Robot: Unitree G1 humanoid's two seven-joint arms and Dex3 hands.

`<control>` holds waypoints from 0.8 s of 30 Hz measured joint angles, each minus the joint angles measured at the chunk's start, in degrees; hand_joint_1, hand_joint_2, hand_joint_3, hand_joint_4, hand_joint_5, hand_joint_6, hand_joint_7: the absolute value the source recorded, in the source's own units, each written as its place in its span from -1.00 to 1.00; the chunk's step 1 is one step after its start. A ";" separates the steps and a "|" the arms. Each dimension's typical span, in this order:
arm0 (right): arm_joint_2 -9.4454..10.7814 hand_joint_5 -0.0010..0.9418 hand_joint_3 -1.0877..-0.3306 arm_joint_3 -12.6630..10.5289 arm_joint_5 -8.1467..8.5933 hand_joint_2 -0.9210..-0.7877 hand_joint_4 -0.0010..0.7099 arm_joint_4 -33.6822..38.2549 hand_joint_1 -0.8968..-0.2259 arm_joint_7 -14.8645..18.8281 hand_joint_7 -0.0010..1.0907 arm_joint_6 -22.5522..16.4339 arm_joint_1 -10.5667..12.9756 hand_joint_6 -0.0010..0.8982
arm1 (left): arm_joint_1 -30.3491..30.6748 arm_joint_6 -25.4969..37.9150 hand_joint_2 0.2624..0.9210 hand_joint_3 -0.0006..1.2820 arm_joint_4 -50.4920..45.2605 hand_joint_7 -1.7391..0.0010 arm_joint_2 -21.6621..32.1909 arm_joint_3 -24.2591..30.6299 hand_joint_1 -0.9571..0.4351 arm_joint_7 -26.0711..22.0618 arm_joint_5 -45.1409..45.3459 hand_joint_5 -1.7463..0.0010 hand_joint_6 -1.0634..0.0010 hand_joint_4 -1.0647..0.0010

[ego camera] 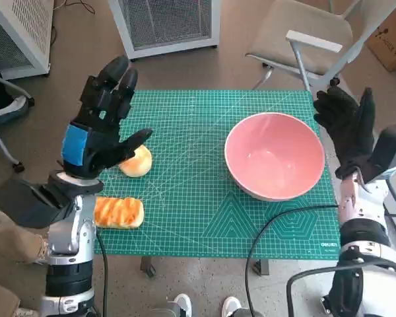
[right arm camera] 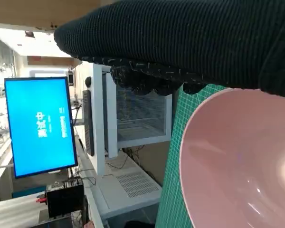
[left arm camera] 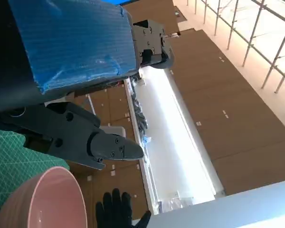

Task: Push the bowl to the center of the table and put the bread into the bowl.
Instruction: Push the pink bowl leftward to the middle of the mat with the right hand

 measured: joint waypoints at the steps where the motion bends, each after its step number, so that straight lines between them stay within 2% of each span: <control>1: 0.00 -1.00 -0.24 0.00 0.00 -1.00 -0.52 0.00 0.10 0.00 -0.62 0.04 0.00 -0.57 | 0.00 0.04 0.95 -0.67 -0.02 0.44 0.01 0.01 -0.01 0.00 0.00 1.00 1.00 0.84; 14: 0.16 -0.99 -0.17 -0.46 0.02 -1.00 -0.51 0.18 0.03 -0.43 -0.64 1.24 0.30 -0.52 | 0.32 0.49 0.95 -0.66 -0.17 0.45 0.39 0.18 -0.01 -0.04 -0.01 1.00 1.00 0.84; 24: 0.25 -0.99 -0.12 -0.99 0.00 -1.00 -0.48 0.34 0.07 -1.26 -0.66 2.15 1.10 -0.47 | 1.04 0.70 0.94 -0.65 -0.78 0.45 1.01 0.57 -0.01 -0.04 -0.07 1.00 1.00 0.84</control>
